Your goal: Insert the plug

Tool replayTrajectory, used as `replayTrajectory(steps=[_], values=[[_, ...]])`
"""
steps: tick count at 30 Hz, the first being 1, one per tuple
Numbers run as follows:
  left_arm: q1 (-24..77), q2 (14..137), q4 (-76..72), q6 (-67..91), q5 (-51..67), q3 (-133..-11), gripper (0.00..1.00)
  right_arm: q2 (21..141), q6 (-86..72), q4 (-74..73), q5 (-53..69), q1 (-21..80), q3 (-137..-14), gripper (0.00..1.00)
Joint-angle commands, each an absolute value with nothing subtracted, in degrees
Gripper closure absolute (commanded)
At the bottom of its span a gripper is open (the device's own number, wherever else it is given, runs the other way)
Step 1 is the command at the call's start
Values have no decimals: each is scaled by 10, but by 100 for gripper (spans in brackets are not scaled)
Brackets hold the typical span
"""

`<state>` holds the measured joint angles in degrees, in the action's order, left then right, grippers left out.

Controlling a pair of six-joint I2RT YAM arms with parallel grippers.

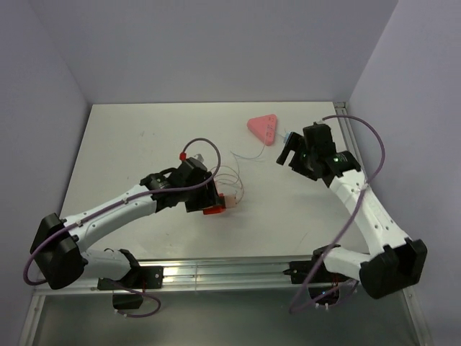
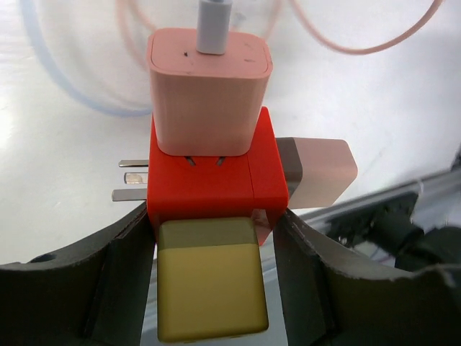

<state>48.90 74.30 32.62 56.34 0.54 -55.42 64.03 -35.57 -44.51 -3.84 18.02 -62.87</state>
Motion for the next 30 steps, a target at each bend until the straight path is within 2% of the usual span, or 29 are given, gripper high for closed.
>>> replayTrajectory(steps=[1, 7, 12, 18, 20, 25, 30], values=[[478, 708, 426, 626, -53, -607, 100, 712, -391, -362, 13, 112, -629, 6], [426, 638, 434, 638, -41, -592, 100, 870, -374, -351, -72, 89, -731, 9], [345, 621, 427, 585, 52, -626, 100, 1015, -272, -347, -101, 76, -869, 8], [322, 621, 508, 626, -17, -694, 100, 1157, -125, -388, -139, 74, -1020, 6], [302, 627, 493, 629, -5, -695, 100, 1180, -66, -399, -137, 74, -1053, 6], [228, 706, 496, 631, 95, -700, 100, 1188, 52, -353, -110, 75, -1032, 6], [191, 730, 504, 661, 101, -700, 100, 1215, 98, -367, -47, 76, -1055, 9]])
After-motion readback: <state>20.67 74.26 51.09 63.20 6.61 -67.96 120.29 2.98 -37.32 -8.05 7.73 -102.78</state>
